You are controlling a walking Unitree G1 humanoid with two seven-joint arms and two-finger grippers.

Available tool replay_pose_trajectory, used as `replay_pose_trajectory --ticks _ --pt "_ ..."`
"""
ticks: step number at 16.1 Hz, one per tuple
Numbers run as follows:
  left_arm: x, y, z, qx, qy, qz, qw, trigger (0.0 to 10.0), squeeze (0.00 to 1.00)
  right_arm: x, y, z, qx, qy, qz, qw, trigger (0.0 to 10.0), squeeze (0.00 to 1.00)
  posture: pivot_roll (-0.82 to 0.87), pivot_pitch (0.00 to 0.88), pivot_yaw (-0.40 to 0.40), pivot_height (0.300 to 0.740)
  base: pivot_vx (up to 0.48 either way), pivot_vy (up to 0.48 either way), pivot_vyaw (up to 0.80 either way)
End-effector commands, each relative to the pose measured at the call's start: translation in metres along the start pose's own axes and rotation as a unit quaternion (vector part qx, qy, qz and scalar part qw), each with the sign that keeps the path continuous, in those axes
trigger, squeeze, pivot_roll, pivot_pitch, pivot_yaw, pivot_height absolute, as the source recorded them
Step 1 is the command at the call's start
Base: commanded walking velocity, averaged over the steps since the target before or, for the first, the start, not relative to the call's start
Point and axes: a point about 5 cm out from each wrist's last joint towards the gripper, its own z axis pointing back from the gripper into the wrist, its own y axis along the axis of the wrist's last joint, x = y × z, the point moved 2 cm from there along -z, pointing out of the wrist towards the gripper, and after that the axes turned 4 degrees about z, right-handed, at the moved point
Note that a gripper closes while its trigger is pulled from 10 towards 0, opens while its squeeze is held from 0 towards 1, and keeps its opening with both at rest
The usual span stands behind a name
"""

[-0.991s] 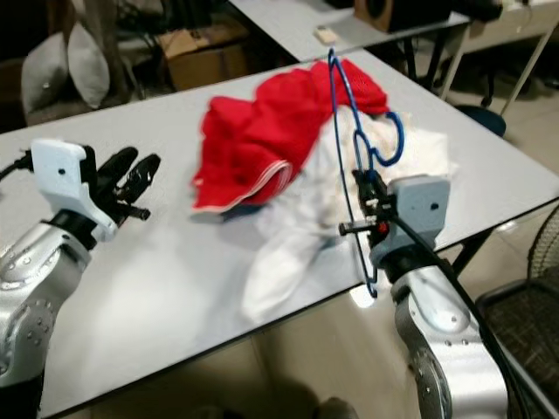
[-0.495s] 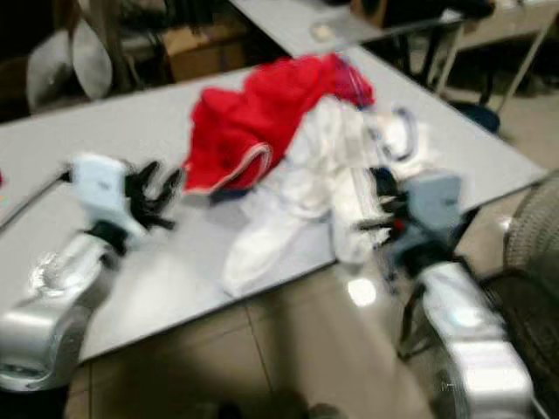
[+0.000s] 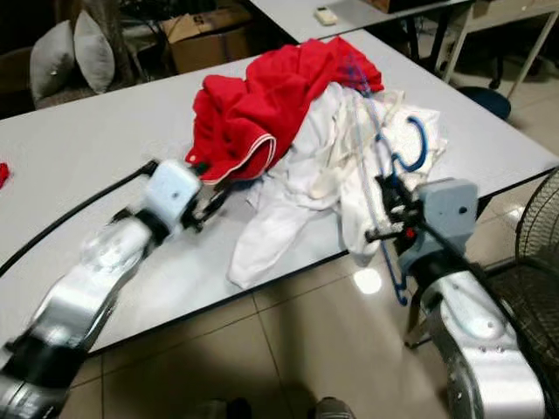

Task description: Hang hanger

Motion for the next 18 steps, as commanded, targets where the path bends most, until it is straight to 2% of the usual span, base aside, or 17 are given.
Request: replay_pose_trajectory --ticks 1,3,5,6,7,11,13,15,18 --pt "0.005 -0.001 -0.007 0.010 -0.027 0.004 1.000 10.0 0.00 -0.005 0.005 0.003 0.008 0.008 -0.003 1.000 10.0 0.00 -0.26 0.109 0.133 0.740 0.000 0.000 0.00" --pt "0.008 -0.002 -0.017 0.018 -0.040 0.014 0.999 10.0 0.00 -0.006 0.004 0.003 0.007 0.008 -0.005 1.000 10.0 0.00 -0.26 0.107 0.134 0.740 0.000 0.000 0.00" --pt "-0.002 -0.013 -0.029 -0.011 -0.001 -0.037 0.999 10.0 0.00 -0.008 0.005 0.002 0.011 0.010 -0.007 1.000 10.0 0.00 -0.27 0.105 0.134 0.740 0.000 0.000 0.00" --pt "-0.010 -0.015 -0.033 -0.012 0.024 -0.046 0.999 6.5 0.00 -0.010 0.006 0.001 0.013 0.012 -0.007 1.000 10.0 0.00 -0.27 0.103 0.135 0.740 0.000 0.000 0.00" --pt "-0.015 -0.014 -0.035 -0.004 0.042 -0.043 0.998 0.0 0.00 -0.012 0.007 0.001 0.015 0.015 -0.009 1.000 10.0 0.00 -0.28 0.102 0.136 0.740 0.000 0.000 0.00" --pt "-0.020 -0.017 -0.039 -0.005 0.064 -0.050 0.997 0.0 0.00 -0.016 0.007 0.001 0.016 0.019 -0.012 1.000 10.0 0.00 -0.28 0.100 0.140 0.740 0.000 0.000 0.00" --pt "-0.023 -0.014 -0.042 0.011 0.069 -0.021 0.997 0.0 0.00 -0.015 0.007 0.000 0.017 0.019 -0.012 1.000 10.0 0.00 -0.27 0.097 0.139 0.740 0.000 0.000 0.00" --pt "-0.024 -0.014 -0.041 0.014 0.066 -0.021 0.998 0.0 0.00 -0.015 0.008 -0.001 0.019 0.019 -0.012 1.000 10.0 0.00 -0.27 0.095 0.138 0.740 0.000 0.000 0.00" --pt "-0.025 -0.013 -0.041 0.030 0.058 0.011 0.998 0.0 0.00 -0.018 0.009 -0.002 0.026 0.025 -0.021 0.999 10.0 0.00 -0.27 0.090 0.132 0.740 0.000 0.000 0.00"
